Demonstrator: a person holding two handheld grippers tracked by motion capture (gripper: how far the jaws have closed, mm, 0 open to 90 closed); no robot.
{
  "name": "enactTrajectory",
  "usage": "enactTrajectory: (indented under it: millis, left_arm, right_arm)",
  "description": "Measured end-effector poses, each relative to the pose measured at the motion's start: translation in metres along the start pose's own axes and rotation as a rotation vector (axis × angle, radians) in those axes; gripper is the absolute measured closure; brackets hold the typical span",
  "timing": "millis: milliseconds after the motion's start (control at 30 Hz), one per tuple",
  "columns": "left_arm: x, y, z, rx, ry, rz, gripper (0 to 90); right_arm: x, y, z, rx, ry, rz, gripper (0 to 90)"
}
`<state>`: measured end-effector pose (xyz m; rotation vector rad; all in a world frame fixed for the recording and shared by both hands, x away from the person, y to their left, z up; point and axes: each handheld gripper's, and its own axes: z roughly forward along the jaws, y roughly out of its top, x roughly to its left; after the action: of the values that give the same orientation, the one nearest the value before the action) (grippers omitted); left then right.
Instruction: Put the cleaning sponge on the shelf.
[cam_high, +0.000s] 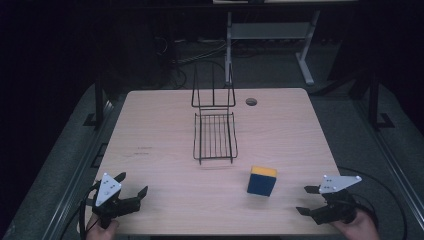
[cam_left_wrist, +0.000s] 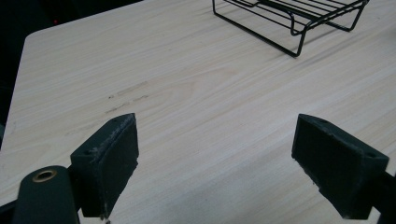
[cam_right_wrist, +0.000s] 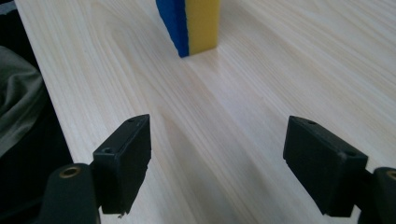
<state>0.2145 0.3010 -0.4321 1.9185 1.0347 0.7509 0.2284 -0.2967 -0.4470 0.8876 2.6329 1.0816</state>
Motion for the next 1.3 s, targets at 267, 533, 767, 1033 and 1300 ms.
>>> enactTrajectory:
  millis: [267,533,767,1033,1300]
  left_arm:
    - [0.001,0.0,-0.001,-0.002,0.003,0.004,14.1]
    - [0.001,0.0,-0.001,-0.004,0.002,0.004,14.1]
    - [0.001,0.0,-0.002,-0.004,0.001,0.002,14.1]
    - [0.002,0.0,-0.001,-0.004,0.002,0.002,14.1]
    - [0.002,0.0,-0.001,-0.005,0.001,0.001,14.1]
  right_arm:
    - [0.001,0.018,0.008,0.003,0.043,-0.04,22.8]
    - [0.006,0.043,0.016,0.006,0.063,-0.103,23.3]
    - [0.007,0.059,0.022,0.026,0.08,-0.139,24.5]
    - [0.006,0.072,0.025,0.027,0.091,-0.161,25.4]
    - [0.007,0.085,0.031,0.04,0.108,-0.191,25.7]
